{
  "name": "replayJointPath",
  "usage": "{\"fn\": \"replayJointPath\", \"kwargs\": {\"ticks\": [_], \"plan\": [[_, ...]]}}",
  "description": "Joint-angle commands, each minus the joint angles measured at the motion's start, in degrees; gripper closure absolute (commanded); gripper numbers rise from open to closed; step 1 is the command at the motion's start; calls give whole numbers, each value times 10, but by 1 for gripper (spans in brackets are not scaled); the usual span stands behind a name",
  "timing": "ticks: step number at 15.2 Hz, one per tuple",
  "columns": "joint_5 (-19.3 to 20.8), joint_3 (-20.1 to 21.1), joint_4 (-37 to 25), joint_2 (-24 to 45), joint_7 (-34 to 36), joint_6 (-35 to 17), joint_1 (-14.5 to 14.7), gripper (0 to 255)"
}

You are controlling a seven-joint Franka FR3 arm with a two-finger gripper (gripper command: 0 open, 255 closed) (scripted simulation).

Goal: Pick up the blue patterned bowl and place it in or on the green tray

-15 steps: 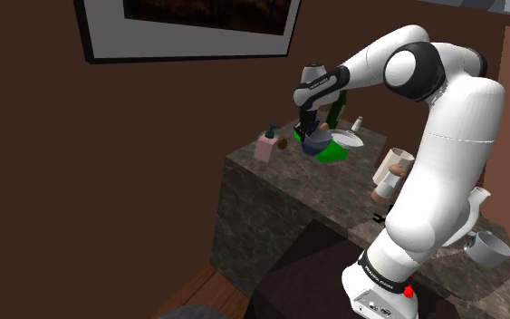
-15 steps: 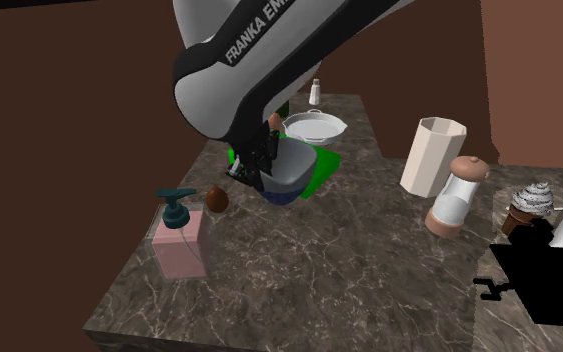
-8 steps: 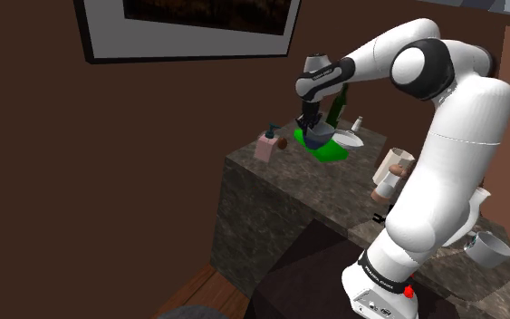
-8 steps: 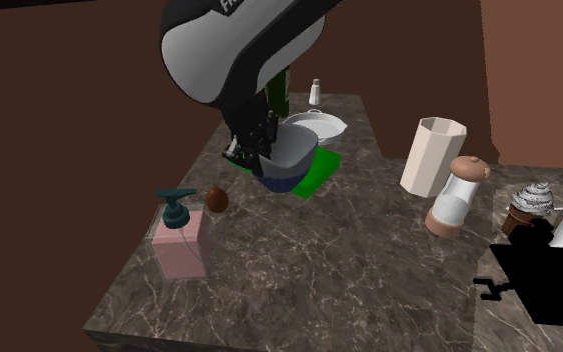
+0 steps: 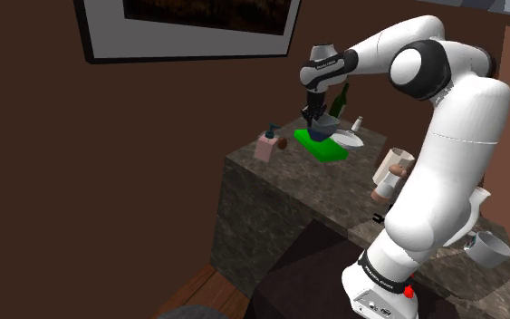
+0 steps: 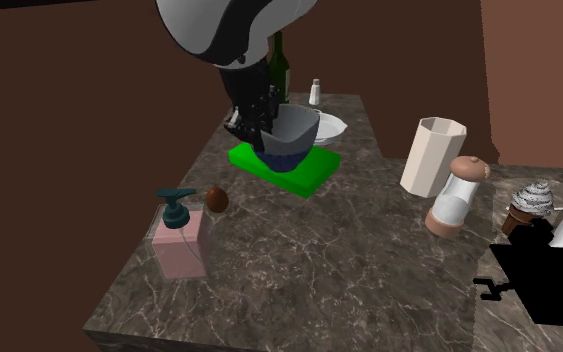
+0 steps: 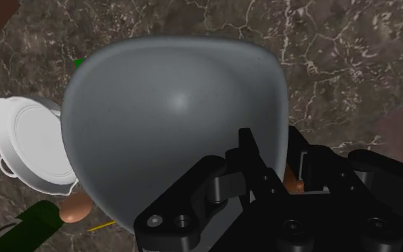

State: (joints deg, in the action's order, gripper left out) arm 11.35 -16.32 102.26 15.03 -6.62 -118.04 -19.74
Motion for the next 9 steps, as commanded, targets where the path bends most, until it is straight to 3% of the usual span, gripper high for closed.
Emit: {"fn": "replayJointPath", "kwargs": {"ticks": [1,9], "plan": [[-12,-5,-44,29,-26,10,-16,255],[-66,-11,-287,178,-124,89,-98,255]]}}
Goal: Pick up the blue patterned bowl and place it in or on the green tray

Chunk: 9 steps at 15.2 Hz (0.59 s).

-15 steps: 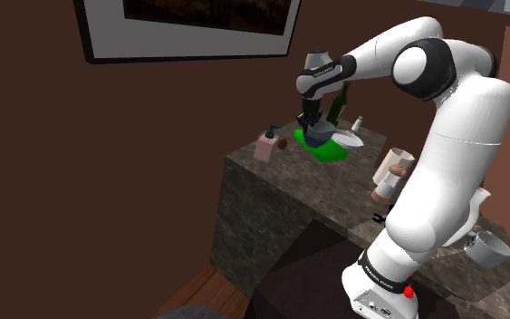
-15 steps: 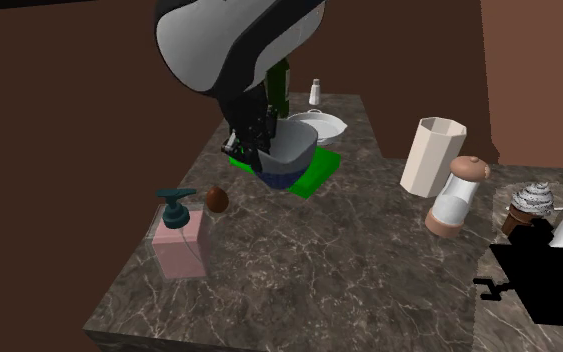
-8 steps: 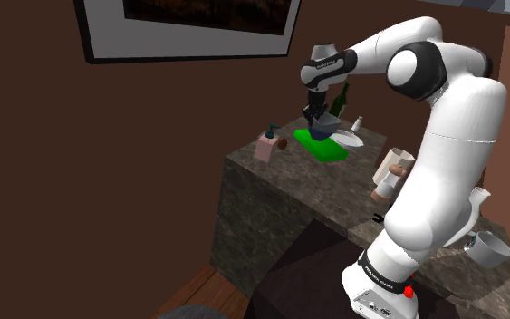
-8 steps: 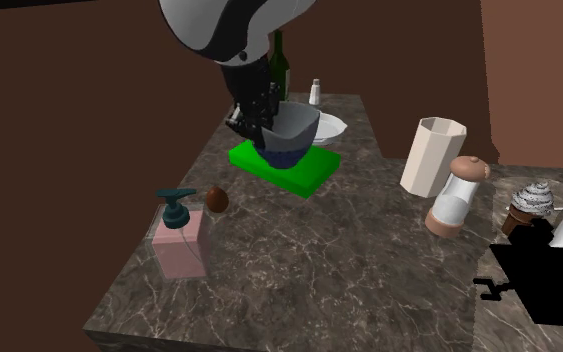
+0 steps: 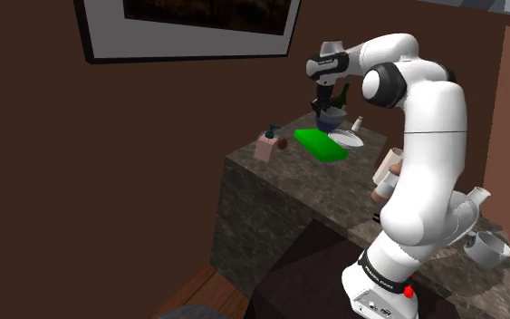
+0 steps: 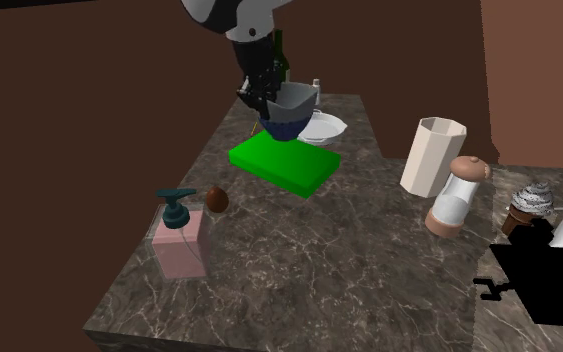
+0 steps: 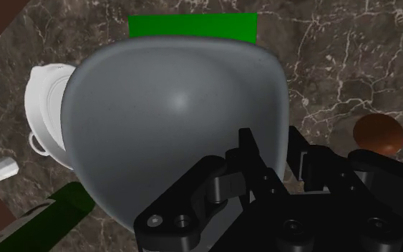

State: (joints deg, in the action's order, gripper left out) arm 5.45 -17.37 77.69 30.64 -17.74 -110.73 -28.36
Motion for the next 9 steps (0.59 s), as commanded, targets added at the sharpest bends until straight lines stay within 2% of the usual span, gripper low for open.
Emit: {"fn": "replayJointPath", "kwargs": {"ticks": [1,3,5,9], "plan": [[-14,1,-83,47,-24,32,-25,255],[-29,3,-183,103,-44,71,-53,255],[-42,7,-312,175,-62,125,-85,255],[-40,8,-262,164,-57,87,-79,255]]}}
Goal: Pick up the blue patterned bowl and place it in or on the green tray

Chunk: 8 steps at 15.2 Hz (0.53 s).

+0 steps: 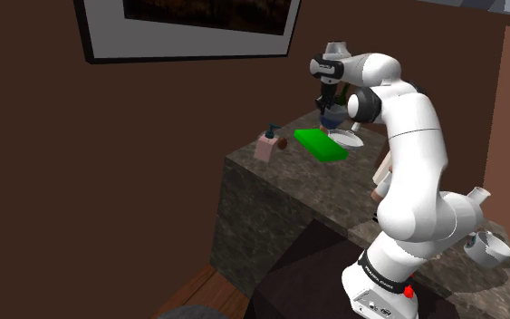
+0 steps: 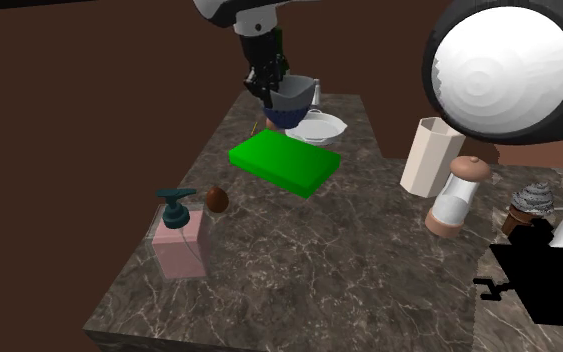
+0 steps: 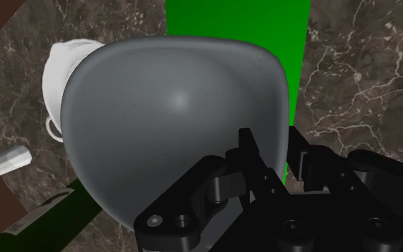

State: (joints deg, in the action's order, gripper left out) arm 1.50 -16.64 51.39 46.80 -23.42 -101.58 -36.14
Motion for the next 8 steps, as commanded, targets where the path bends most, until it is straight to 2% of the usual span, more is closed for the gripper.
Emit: {"fn": "replayJointPath", "kwargs": {"ticks": [1,8], "plan": [[0,0,11,1,1,-14,1,255],[2,1,68,0,9,-68,6,255]]}}
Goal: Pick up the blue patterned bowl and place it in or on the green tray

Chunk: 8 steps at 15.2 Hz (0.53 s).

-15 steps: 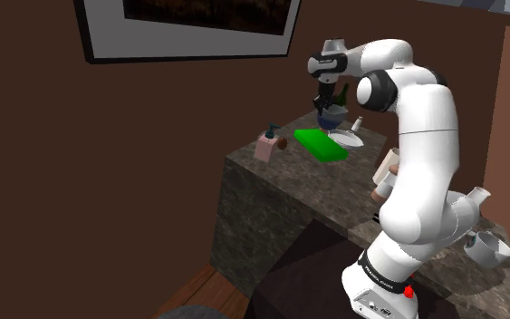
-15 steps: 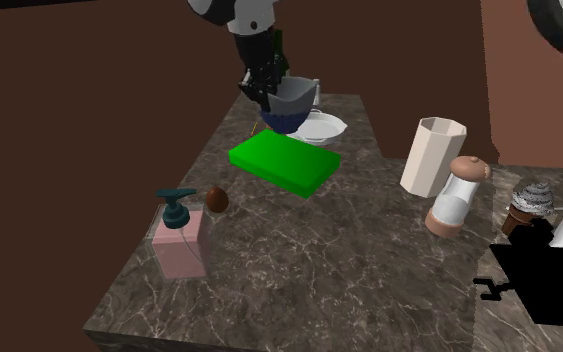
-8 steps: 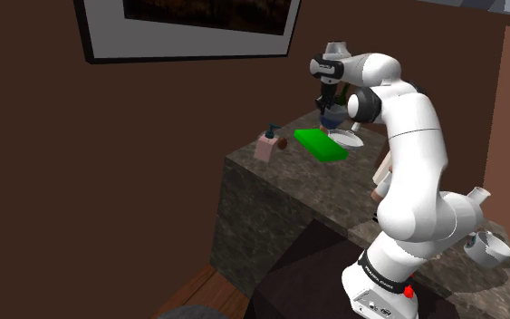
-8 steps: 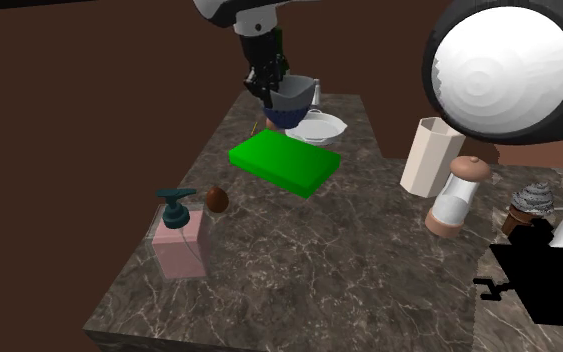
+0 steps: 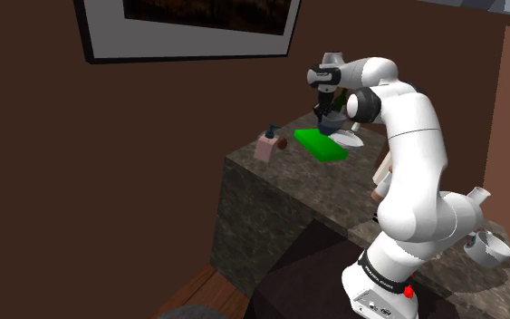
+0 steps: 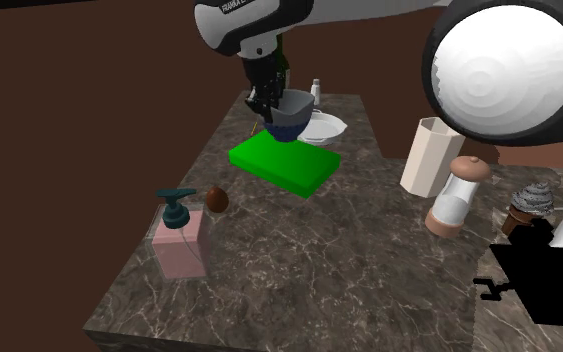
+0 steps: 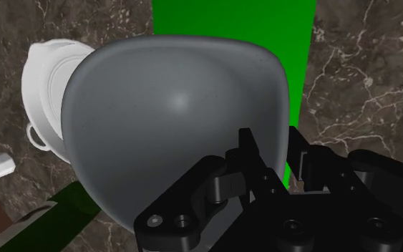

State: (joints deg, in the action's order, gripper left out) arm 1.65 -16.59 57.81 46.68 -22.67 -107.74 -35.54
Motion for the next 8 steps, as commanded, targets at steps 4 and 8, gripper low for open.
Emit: {"fn": "replayJointPath", "kwargs": {"ticks": [4,8], "plan": [[0,1,28,5,5,-34,2,255],[0,2,48,13,9,-60,3,255]]}}
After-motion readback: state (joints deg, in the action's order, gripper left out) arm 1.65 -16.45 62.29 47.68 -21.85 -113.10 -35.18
